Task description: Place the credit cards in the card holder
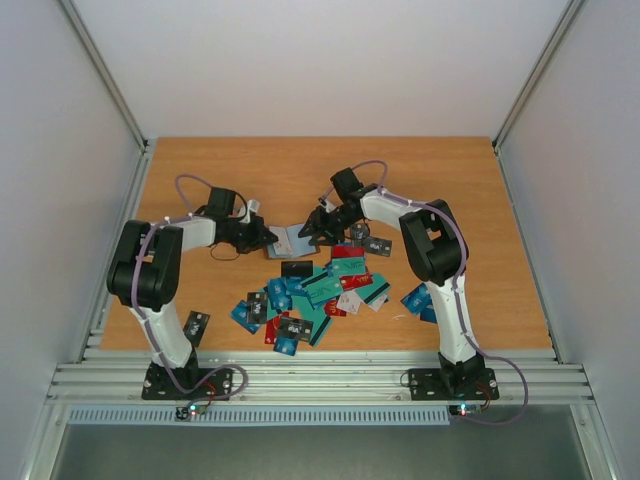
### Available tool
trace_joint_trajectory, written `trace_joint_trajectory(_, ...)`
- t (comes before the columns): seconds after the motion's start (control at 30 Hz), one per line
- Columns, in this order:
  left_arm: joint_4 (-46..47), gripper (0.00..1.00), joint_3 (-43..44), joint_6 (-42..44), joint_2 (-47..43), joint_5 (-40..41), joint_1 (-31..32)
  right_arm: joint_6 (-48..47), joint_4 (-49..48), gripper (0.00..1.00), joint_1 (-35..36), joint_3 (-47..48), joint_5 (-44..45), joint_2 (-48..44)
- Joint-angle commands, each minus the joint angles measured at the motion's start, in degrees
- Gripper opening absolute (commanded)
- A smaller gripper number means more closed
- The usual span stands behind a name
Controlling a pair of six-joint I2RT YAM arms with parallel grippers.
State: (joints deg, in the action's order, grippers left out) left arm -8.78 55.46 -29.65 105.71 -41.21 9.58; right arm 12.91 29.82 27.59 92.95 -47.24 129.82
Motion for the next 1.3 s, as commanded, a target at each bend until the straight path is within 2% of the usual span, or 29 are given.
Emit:
trace_joint_trajectory(0.0, 3.5, 0.0, -0.3, -2.6, 1.9, -0.4, -0.3, -1.4, 0.2, 0.43, 0.3, -1.4, 0.0, 0.3)
trace_joint_trajectory(0.23, 6.3, 0.0, -0.1, -6.1, 2.6, -2.1, -0.3, -2.9, 1.7, 0.43, -0.3, -1.8, 1.3, -0.2)
trace_joint_trajectory(0.6, 8.2, 0.0, 0.0, -4.9, 3.7, -4.4, -0.3, -3.8, 2.2, 0.43, -0.9, -1.8, 0.4, -0.7)
trace_joint_trajectory(0.77, 12.3, 0.0, 0.1, -6.0, 3.8, -6.7, -0.1, -4.1, 2.7, 0.43, -0.9, -0.7, 0.4, -0.7)
trace_joint_trajectory(1.27, 9.6, 0.0, 0.6, -6.6, 3.7, -6.5, 0.1, -4.8, 4.7, 0.43, -1.7, 2.4, 0.4, -0.1)
